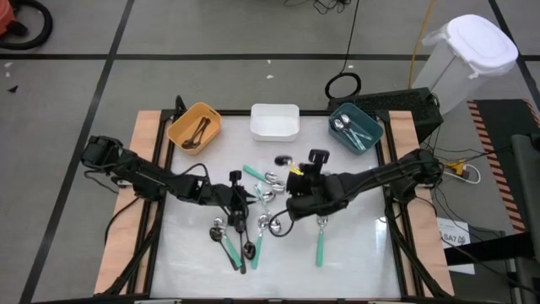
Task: Sort silverware by color (type)
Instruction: Put the blue patterned spoon into the blue bin
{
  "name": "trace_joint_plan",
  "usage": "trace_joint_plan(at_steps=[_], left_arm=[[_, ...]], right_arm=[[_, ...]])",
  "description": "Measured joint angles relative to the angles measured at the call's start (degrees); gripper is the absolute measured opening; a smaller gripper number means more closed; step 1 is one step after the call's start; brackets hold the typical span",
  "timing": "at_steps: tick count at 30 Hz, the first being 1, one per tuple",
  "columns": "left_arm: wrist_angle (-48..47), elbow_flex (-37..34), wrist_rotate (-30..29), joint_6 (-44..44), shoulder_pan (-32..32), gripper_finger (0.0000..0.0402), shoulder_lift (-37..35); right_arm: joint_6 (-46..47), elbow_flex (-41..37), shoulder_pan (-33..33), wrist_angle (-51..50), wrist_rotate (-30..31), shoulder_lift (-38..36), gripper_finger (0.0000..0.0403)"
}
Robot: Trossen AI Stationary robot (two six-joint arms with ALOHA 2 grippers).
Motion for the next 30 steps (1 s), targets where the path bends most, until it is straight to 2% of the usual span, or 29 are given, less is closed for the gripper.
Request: trace_joint_plan(at_steps=[5,12,16,23,26,30], left_arm=[[0.15,0.00,0.00,2.45,2.57,0.0067,0.00],[0.15,0.00,0.02,2.91,5.57,0.0067,0.00],[0.15,0.00,0.02,3.36,6.53,0.0067,0.00],[0.13,0.00,0.04,4.13,6.91,0.0067,0.00],[0.23,0.00,0.07,4.92,6.89,0.0067,0.00],[1.94,0.02,0.09,6.02,6.91,0.0067,0.00]], right_arm=[[-1.52,0.02,-0.69,-3.58,7.02,-0.04,0.0019],[-1.72,0.02,-0.75,-7.73,13.84,-0.04,0.0019],[-1.57,0.02,-0.99,-8.99,15.73,-0.04,0.0019],[0.99,0.02,-1.92,-11.06,14.98,-0.04,0.0020],[3.75,0.02,-3.54,-12.73,12.07,-0.04,0.0020],[6.26,-0.02,-7.17,-13.60,4.97,-0.04,0.0020]])
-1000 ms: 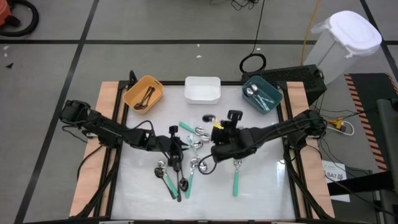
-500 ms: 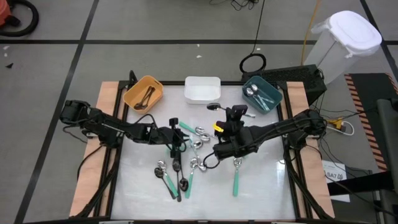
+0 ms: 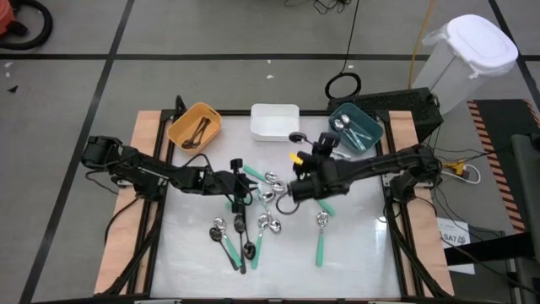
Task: Sort silverware by color (type)
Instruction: Put the blue patterned spoon into the blue bin
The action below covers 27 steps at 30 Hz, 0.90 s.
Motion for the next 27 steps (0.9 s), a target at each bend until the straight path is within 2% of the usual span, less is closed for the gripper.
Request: trace_joint_plan(at_steps=[7,12,16,22,27], left_arm=[[1.64,0.00,0.00,0.13,-0.01,0.0067,0.00],[1.36,0.00,0.40,-0.57,-0.06,0.0067,0.00],[0.41,0.00,0.57,-1.69,-0.49,0.0067,0.02],[-1.28,0.00,0.72,-2.57,-0.87,0.0067,0.02],[-1.07,0.00,0.72,-2.71,-0.83,0.0067,0.02]], right_arm=[[-3.20,-0.05,-9.54,0.04,-7.33,-0.40,0.0020],[-4.15,-2.77,-16.52,1.05,-7.65,-3.05,0.0020],[-5.44,-10.32,-21.21,8.06,-10.45,-9.07,0.0020],[-9.45,-24.29,-27.89,22.64,-17.79,-19.36,0.0020],[-15.72,-34.18,-34.14,32.41,-19.38,-24.87,0.0020]])
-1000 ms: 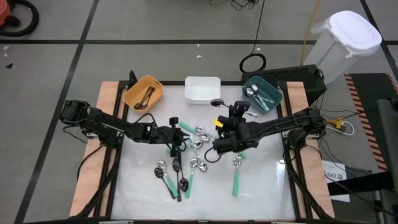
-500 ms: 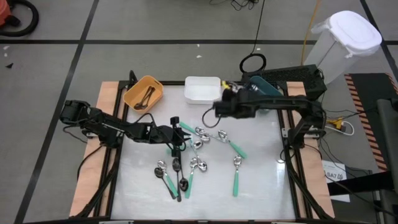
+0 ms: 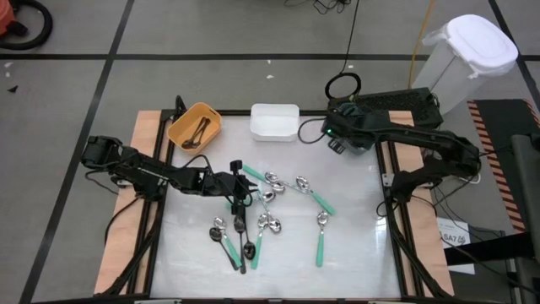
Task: Sort silverware by color (type)
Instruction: Put the blue patterned spoon into the blue bin
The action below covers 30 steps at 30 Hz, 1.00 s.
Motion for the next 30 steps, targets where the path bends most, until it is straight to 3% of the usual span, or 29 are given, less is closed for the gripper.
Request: trace_joint_plan(at_steps=[5,11,17,24,30], left_arm=[[0.55,0.00,0.00,-0.02,0.00,0.0067,0.00],[2.15,0.00,-0.02,0.22,0.00,0.0067,0.00],[2.07,0.00,-0.02,0.22,0.00,0.0067,0.00],[2.05,0.00,-0.02,0.25,0.07,0.0067,0.00],[2.05,0.00,-0.02,0.03,0.07,0.0067,0.00]], right_arm=[[-11.66,-6.77,-7.41,10.90,-4.50,-1.75,0.0020],[-20.33,-9.58,-15.30,19.19,-10.73,-1.24,0.0020],[-25.23,-9.61,-20.11,19.13,-17.64,-0.94,0.0020],[-30.05,-9.63,-21.44,19.38,-18.65,-0.96,0.0020],[-35.35,-9.63,-21.74,18.01,-24.00,-0.83,0.0020]])
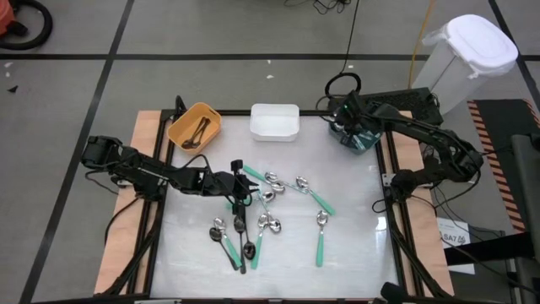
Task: Sort silverware by color (type)
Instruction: Put the blue patterned spoon into the blue bin, then put the blue spoon into the white bin
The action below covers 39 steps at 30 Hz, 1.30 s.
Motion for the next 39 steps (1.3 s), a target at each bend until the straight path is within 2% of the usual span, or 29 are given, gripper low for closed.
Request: trace_joint_plan(at_steps=[10,16,22,34,39], left_arm=[[-0.01,0.00,-0.02,-0.04,0.00,0.0067,0.00],[-0.02,0.00,-0.02,-0.09,0.00,0.0067,0.00],[-0.02,0.00,-0.02,0.07,0.00,0.0067,0.00],[-0.09,0.00,-0.04,0.21,0.00,0.0067,0.00],[-0.10,0.00,-0.04,0.22,0.00,0.0067,0.00]], right_arm=[[-3.17,0.00,-1.00,-0.88,0.58,4.76,0.0020],[-3.22,0.02,-1.09,-0.39,4.73,9.54,0.0020],[-5.12,0.02,-1.09,2.41,4.77,12.63,0.0025],[-6.99,0.02,-1.33,4.72,4.94,12.90,0.0063],[-2.98,0.06,-0.92,4.25,5.06,11.76,0.0075]])
